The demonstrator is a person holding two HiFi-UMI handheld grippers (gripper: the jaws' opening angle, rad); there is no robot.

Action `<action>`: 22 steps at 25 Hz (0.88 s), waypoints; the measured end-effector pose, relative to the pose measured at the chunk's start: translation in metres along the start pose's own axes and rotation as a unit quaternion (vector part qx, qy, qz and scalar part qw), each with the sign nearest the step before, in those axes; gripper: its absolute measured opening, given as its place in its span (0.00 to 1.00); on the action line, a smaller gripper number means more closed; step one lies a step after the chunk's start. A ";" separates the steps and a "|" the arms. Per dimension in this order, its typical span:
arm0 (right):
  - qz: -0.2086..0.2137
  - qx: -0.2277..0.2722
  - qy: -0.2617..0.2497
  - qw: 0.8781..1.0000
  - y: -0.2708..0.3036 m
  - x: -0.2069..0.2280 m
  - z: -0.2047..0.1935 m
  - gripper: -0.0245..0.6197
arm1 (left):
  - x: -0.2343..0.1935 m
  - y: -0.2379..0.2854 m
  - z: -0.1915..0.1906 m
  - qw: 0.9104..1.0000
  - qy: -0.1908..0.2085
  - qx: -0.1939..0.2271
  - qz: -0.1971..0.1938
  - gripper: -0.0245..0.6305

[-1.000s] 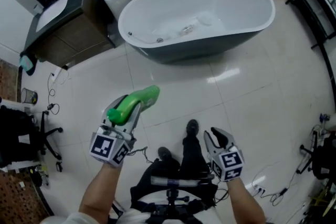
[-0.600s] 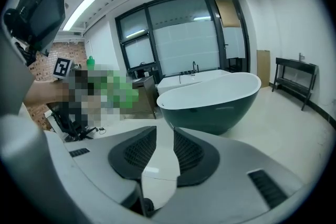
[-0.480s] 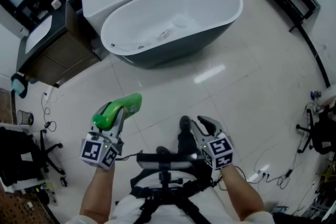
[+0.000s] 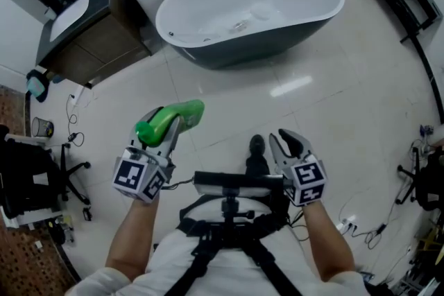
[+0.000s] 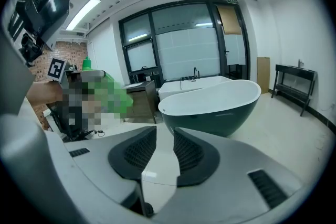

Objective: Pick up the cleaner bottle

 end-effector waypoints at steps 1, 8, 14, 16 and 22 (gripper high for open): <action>0.001 0.000 -0.001 1.000 0.000 -0.002 0.000 0.21 | 0.000 -0.003 -0.001 1.000 -0.001 0.001 0.001 0.31; 0.010 -0.004 -0.013 1.000 0.001 -0.018 0.005 0.21 | -0.002 -0.022 -0.006 1.000 -0.013 0.005 0.004 0.31; 0.014 -0.001 -0.020 1.000 -0.007 -0.028 0.007 0.21 | 0.008 -0.040 -0.014 1.000 -0.022 0.006 0.001 0.31; 0.014 0.002 -0.022 1.000 -0.009 -0.032 0.009 0.21 | 0.009 -0.046 -0.016 1.000 -0.023 0.005 0.000 0.31; 0.023 0.006 -0.027 0.999 -0.017 -0.040 0.010 0.21 | 0.020 -0.060 -0.021 1.000 -0.028 0.003 0.003 0.31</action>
Point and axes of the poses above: the fingertips, and each gripper's own axes: y forward along the fingers, x to its right, z out of its top, the point moved 9 cm from there along -y, backward along the fingers, and after that the axes turned 8 degrees about -y, right-handed, at the moved point
